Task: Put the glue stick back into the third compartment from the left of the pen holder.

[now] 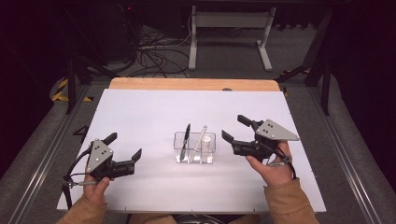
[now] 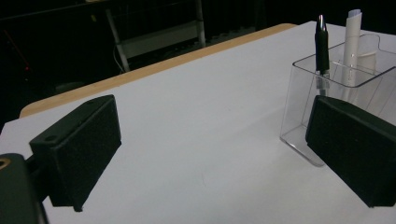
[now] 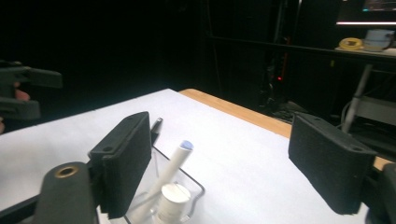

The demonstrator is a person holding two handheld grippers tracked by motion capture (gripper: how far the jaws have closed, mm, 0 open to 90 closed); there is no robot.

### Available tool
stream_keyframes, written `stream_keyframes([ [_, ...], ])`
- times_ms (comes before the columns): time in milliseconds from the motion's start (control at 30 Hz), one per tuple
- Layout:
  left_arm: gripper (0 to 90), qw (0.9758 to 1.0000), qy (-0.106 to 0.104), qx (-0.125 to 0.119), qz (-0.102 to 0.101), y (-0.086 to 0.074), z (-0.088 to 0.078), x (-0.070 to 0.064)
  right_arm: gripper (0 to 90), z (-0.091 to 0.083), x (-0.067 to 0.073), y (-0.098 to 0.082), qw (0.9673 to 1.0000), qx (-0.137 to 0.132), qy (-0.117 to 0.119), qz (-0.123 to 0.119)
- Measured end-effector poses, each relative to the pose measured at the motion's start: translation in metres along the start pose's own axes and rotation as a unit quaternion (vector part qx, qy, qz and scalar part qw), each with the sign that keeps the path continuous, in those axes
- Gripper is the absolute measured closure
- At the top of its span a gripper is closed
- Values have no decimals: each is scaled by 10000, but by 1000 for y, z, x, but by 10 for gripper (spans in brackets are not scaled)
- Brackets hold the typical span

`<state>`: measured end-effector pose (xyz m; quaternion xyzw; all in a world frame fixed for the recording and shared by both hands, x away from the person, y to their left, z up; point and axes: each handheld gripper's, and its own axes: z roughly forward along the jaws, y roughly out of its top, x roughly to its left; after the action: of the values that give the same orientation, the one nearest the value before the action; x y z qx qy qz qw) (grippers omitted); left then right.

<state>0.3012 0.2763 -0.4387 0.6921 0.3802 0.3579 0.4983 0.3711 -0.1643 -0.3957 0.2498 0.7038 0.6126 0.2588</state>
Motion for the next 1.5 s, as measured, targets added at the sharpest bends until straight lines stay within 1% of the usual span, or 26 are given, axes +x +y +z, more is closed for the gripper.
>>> stream_keyframes([
  [33,43,10000,-11,-19,-22,0,0,0,205,-2,-1,0,10000,20,-47,18],
  [67,43,10000,1,-12,-4,0,0,1,205,-4,-2,-1,10000,49,-82,-25],
  [133,43,10000,2,-19,-1,-1,-1,1,205,-8,-4,-3,9999,59,-148,37],
  [233,43,10000,20,4,50,-2,-1,1,205,-13,-7,-7,9996,181,-221,37],
  [333,43,10000,29,-22,65,-2,-2,1,205,-17,-11,-12,9991,280,-302,12],
  [533,42,9999,67,-23,101,-3,-3,2,208,-25,-17,-22,9985,393,-367,94],
  [567,42,9999,70,-29,101,-3,-3,2,208,-27,-18,-24,9983,428,-374,131],
  [667,42,9999,73,-35,101,-4,-3,1,209,-30,-21,-29,9976,520,-426,144],
  [767,41,9997,163,-24,199,-5,-3,1,212,-32,-23,-35,9969,622,-457,179],
  [833,41,9996,153,-15,220,-6,-3,1,234,-33,-24,-40,9962,675,-463,284],
  [933,41,9996,143,-23,237,-7,-3,1,243,-33,-26,-47,9955,747,-458,353],
  [1067,40,9997,138,-27,224,-9,-3,0,246,-34,-29,-54,9949,827,-487,302],
  [1100,39,9997,128,-15,219,-9,-3,0,246,-35,-29,-56,9946,855,-489,324],
  [1200,39,9998,110,-23,159,-10,-3,0,246,-37,-30,-63,9948,842,-489,313],
  [1233,39,9998,113,-22,158,-10,-3,0,246,-38,-30,-65,9944,859,-495,355],
  [1267,39,9998,113,-26,161,-10,-3,0,246,-38,-31,-68,9946,863,-481,321],
  [1367,38,9998,123,-35,135,-11,-4,-1,235,-40,-31,-74,9944,896,-456,320],
  [1433,38,9998,124,-36,121,-12,-3,0,226,-40,-32,-78,9950,889,-379,266],
  [1500,38,9998,129,-35,116,-13,-3,0,175,-39,-31,-81,9945,951,-329,304],
])
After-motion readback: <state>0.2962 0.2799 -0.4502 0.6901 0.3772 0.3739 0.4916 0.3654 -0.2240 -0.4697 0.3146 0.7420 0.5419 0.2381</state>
